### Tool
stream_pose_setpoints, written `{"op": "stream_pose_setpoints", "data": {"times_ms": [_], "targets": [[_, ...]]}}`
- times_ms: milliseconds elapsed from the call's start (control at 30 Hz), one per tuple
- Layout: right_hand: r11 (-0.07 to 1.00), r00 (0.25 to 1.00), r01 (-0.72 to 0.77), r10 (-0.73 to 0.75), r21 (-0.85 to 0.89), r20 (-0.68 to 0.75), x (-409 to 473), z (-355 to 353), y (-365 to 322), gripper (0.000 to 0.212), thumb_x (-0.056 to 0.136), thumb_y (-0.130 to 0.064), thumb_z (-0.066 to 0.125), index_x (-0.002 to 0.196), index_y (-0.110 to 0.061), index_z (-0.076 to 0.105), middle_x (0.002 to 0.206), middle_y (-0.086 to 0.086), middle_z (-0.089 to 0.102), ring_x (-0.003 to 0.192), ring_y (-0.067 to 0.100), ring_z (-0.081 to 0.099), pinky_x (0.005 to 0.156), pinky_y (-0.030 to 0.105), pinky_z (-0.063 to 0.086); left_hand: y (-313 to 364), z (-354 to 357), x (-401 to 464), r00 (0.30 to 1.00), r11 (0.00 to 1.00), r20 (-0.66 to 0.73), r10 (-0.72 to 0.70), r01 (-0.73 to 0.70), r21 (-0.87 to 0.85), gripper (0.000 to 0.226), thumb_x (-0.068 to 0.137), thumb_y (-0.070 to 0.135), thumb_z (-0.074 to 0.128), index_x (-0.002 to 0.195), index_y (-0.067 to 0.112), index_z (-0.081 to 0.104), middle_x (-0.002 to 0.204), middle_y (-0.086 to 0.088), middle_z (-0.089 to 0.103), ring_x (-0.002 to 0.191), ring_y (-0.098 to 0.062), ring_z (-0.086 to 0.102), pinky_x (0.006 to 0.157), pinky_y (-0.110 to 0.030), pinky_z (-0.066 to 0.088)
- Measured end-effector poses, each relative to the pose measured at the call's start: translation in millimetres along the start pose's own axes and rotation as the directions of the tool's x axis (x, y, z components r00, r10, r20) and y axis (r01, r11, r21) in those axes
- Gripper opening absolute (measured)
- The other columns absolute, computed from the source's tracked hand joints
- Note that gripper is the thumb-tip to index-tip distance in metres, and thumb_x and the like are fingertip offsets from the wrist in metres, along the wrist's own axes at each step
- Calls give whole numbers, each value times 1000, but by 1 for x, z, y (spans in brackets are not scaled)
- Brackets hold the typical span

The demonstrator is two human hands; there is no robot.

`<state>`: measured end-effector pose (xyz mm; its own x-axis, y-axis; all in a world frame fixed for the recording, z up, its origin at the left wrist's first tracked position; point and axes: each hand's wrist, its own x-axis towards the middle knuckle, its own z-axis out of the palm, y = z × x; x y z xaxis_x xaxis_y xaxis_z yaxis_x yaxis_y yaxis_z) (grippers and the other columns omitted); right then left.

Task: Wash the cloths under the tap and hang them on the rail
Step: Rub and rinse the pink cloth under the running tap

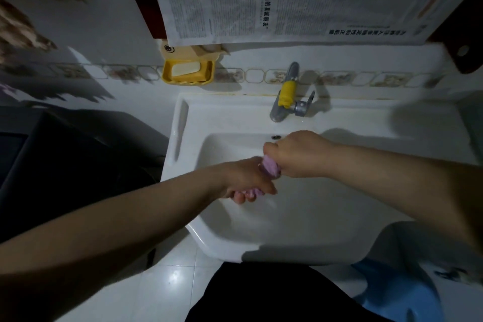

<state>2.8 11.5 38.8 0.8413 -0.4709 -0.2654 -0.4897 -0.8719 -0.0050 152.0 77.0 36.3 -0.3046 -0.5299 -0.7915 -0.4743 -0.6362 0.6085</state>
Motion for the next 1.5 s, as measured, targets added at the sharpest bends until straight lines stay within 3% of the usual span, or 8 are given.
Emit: {"op": "stream_pose_setpoints", "data": {"times_ms": [167, 400, 533, 800, 967, 1067, 1233, 1500], "targets": [[910, 957, -229, 145, 345, 251, 12, 0, 1, 14, 82, -33, 62, 72, -24, 64, 71, -4, 60, 70, 18, 57, 60, 26, 38, -3, -4, 26, 805, 506, -292, 517, -12, 862, 71, 97, 36, 43, 153, 20, 2, 111, -17, 64, 96, -35, 62, 71, -34, 42], [-354, 803, -498, 155, 791, 575, 8, 3, -21, 39, 87, -15, 52, 54, -18, 33, 38, -5, 27, 31, 7, 20, 35, 13, 11, 28, -74, 33, 402, -344, 368, 838, -134, 930, 38, 89, 39, 51, 117, 17, 38, 63, -5, 62, 43, -27, 57, 44, -21, 28], [-600, 817, -500, -88, 625, 569, 10, -1, -28, 41, 78, -15, 49, 41, -22, 33, 36, -8, 23, 25, 3, 17, 33, 12, 4, 34, -85, 29, 281, -463, 503, 817, -199, 864, 24, 89, 29, 54, 106, 15, 46, 58, -6, 54, 38, -26, 49, 39, -20, 34], [-288, 766, -638, -141, 714, 627, 14, 6, 0, 15, 91, -9, 52, 78, -14, 44, 52, -5, 40, 37, -1, 27, 31, 9, 12, -4, -72, 24, 484, -214, 318, 815, -258, 942, 46, 93, 56, 39, 110, 14, 48, 81, -7, 67, 62, -30, 64, 51, -25, 34], [-426, 857, -445, 52, 788, 513, 13, 10, -2, 23, 86, 0, 57, 107, -8, 58, 71, 3, 55, 51, 5, 38, 39, 16, 21, -19, -56, 15, 787, 528, -188, 587, -197, 826, 42, 96, 56, 35, 87, 17, 48, 72, -4, 57, 68, -26, 58, 60, -29, 41], [-99, 847, -279, 444, 955, 294, 8, 25, -24, 64, 85, -5, 64, 140, -20, 37, 103, 5, 58, 66, 14, 55, 51, 25, 40, -15, -43, 12, 948, 984, -280, 153, -171, -42, 43, 99, 49, 36, 78, 14, 49, 51, 1, 43, 39, -13, 37, 39, -17, 25], [850, 779, -302, 481, 431, -402, -8, 55, -50, 76, 81, -20, 67, 145, -19, 26, 150, 11, 27, 127, 32, 46, 90, 41, 51, -10, -37, 8, 985, 585, 152, 81, 77, -807, 40, 96, 47, 30, 70, 17, 40, 37, 7, 31, 24, -5, 24, 29, -10, 14], [989, 597, 66, 67, 132, -799, -2, 22, -13, 10, 90, -5, 53, 91, 1, 61, 118, 20, 63, 106, 30, 56, 75, 40, 55, -23, -2, -11, 687, 450, 561, 461, 364, -815, 38, 90, 45, 52, 92, 7, 54, 49, 1, 49, 36, -8, 31, 35, -16, 29]]}}
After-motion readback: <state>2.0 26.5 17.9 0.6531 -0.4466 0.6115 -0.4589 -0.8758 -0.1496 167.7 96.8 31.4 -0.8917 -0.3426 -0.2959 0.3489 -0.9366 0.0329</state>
